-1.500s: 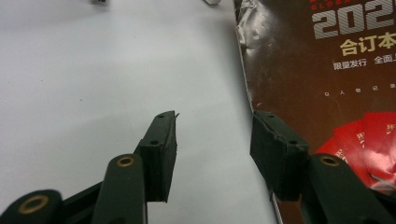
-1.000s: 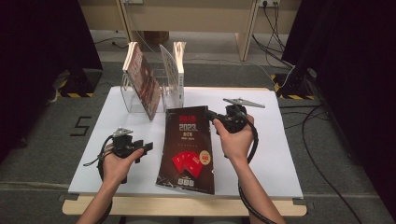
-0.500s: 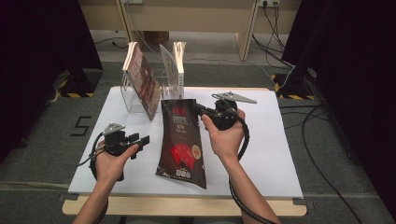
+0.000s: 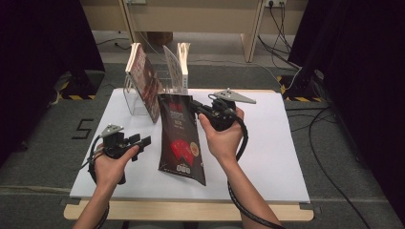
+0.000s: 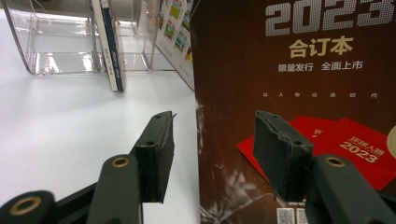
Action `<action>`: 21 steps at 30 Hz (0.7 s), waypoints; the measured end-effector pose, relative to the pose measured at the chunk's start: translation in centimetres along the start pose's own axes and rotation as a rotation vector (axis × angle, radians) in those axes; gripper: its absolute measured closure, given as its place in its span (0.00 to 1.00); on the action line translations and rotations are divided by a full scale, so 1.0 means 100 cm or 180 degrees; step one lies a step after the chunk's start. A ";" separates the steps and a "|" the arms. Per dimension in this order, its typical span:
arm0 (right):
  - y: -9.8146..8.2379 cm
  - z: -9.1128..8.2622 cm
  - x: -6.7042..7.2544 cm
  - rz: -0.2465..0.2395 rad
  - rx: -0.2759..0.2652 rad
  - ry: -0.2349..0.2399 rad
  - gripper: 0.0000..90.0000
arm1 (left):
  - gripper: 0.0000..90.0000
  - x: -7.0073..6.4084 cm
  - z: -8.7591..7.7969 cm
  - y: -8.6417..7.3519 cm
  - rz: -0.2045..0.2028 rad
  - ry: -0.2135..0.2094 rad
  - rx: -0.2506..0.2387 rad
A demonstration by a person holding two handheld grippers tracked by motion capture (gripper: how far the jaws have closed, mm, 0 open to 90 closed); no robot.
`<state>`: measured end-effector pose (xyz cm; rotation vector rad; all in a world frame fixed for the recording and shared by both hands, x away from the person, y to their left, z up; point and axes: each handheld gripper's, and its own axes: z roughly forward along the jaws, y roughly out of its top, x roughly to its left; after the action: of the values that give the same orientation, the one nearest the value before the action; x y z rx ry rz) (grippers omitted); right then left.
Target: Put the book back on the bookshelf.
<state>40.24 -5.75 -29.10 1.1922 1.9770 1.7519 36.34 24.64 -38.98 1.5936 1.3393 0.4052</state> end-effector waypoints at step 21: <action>0.015 0.023 0.022 -0.0115 -0.0243 0.0051 0.98 | 0.47 -0.003 -0.006 0.004 -0.0001 -0.0011 -0.0173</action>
<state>40.95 -2.67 -27.55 1.1146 1.9099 1.8075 36.02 24.68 -38.29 1.5486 1.3153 0.4349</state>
